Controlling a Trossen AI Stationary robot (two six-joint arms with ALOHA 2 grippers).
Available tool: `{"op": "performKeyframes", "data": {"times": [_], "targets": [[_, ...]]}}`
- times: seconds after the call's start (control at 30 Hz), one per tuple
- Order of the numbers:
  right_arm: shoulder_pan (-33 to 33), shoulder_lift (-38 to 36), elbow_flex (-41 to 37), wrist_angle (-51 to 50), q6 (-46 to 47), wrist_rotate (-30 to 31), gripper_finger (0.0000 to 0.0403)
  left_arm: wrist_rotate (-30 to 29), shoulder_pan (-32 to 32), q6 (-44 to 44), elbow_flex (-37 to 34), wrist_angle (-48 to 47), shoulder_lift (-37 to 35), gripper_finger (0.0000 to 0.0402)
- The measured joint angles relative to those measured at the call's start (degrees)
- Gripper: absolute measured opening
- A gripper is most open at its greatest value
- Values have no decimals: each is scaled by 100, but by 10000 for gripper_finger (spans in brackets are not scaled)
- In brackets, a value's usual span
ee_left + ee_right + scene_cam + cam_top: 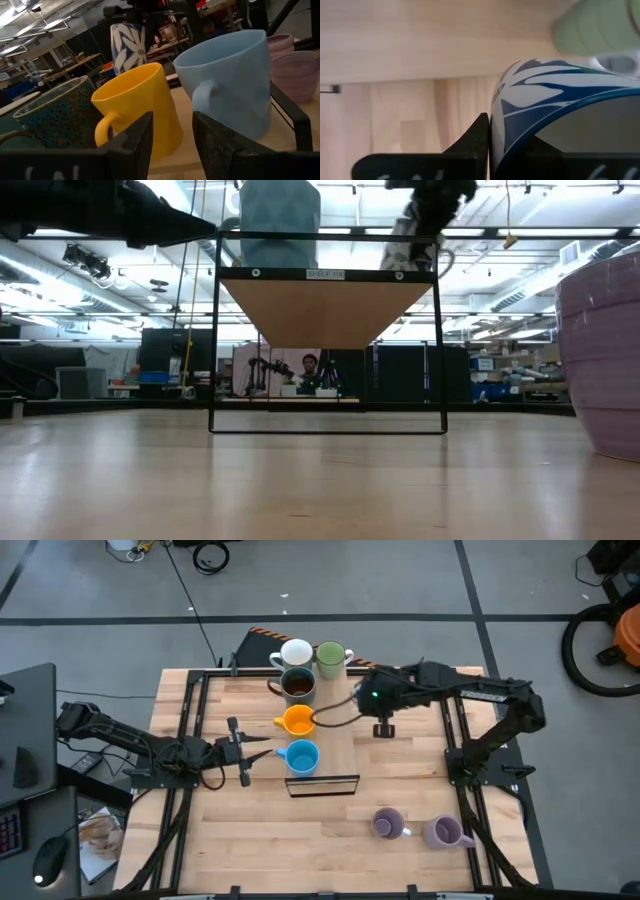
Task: Place coffee mugs
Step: Put the blue and white mug on the shelf aligned with the dark blue mug
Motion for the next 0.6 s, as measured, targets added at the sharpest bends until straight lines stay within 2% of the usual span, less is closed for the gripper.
{"op": "performKeyframes", "data": {"times": [0.23, 0.37, 0.6], "targets": [[-88, 1208, 1569, -404, -821, -258, 36, 1, 0, -206, 0, 3, 0, 144], [-274, 1818, 2300, -734, -1002, -628, 36, 1, 0, -250, 0, -1, 0, 144], [-545, 2363, 2669, -916, -1183, -931, 36, 1, 0, -369, 0, -23, 0, 144]]}}
